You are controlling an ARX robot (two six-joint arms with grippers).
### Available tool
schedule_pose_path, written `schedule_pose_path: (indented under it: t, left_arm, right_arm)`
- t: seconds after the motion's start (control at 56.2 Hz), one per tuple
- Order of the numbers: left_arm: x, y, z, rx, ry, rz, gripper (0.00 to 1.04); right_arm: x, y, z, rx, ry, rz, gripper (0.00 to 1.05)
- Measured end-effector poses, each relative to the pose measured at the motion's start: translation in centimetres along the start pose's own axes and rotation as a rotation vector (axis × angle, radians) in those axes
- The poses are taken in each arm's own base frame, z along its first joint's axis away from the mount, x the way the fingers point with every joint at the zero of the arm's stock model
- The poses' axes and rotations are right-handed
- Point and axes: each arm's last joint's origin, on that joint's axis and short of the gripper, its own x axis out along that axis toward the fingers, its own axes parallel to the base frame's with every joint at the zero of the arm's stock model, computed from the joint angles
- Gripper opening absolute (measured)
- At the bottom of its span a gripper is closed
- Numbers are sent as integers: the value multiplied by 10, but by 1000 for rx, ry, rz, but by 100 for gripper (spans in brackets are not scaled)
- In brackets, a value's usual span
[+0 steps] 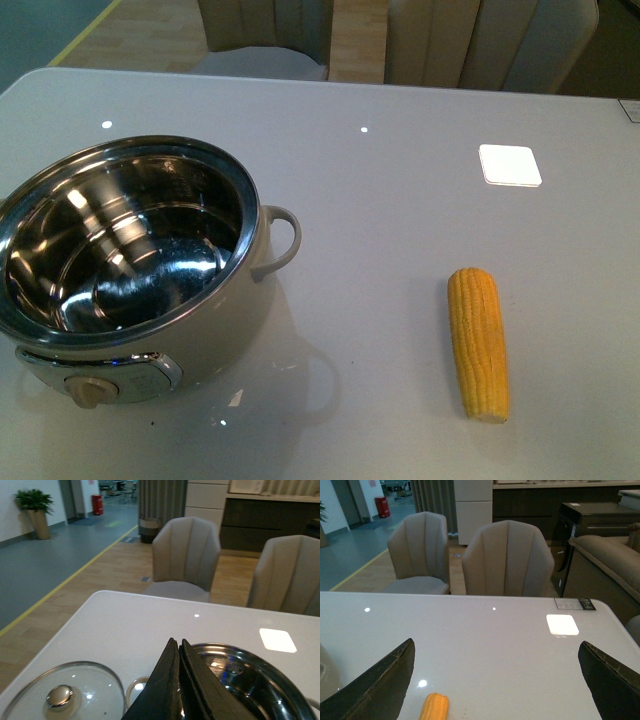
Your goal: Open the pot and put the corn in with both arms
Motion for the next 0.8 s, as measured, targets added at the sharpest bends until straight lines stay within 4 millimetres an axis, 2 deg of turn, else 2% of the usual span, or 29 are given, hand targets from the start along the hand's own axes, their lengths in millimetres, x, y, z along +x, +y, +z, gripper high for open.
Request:
schedule_pose_path:
  t: [0.801]
  left_arm:
    - [-26, -2, 6, 1, -24, -5, 3]
  right_arm:
    - [0, 0, 0, 0, 0, 0, 96]
